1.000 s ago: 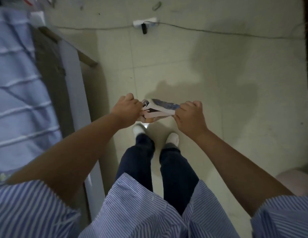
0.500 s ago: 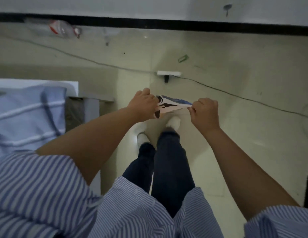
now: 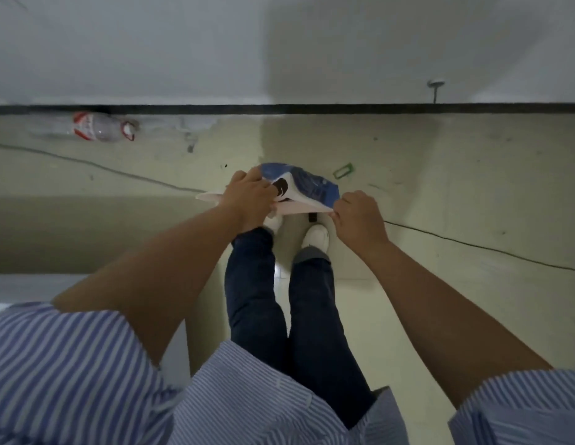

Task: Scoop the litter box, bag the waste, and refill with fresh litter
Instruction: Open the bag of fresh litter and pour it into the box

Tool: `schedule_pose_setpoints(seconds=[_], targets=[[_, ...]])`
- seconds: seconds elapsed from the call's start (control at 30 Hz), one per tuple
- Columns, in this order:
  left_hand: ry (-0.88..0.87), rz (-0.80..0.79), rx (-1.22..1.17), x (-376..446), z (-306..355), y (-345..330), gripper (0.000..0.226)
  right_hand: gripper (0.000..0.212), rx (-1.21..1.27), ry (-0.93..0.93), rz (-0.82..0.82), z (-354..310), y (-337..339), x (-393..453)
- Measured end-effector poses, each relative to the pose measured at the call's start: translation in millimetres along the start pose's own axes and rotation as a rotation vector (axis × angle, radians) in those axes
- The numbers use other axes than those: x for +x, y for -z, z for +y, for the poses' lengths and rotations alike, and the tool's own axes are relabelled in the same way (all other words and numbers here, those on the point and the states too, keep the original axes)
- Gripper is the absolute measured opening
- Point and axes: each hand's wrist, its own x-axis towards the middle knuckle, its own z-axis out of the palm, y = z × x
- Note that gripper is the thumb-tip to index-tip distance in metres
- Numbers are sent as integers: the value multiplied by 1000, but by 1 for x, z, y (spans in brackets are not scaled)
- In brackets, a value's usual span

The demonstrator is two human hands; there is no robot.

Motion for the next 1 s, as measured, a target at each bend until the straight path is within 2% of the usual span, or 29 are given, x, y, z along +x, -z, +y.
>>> schedule_pose_setpoints(seconds=[0.2,0.3,0.4,0.47,0.5,0.6,0.7,0.8,1.0], targets=[[-106,42,162,91,-29,16,34,42,-99,-115,35,38,-22,70],[-55,20,132,123,-37,8,32,41,-170,-208,0,44,-42,79],[48,47,55,147,-40,0,32,22,-99,-423,-267,43,-51,68],[37,74,67,154,-33,0,33,28,9,-530,-444,47,-58,51],[24,69,77,153,-28,0,33,30,42,-579,-457,45,-60,43],[4,48,95,140,-12,-2,48,35,91,-693,-392,36,-61,27],[-112,98,103,122,6,-3,60,49,152,-763,-313,24,-48,14],[-274,94,133,100,33,7,59,56,202,-841,-190,13,-19,-8],[-601,132,338,51,116,37,54,58,200,-1125,-38,0,26,-101]])
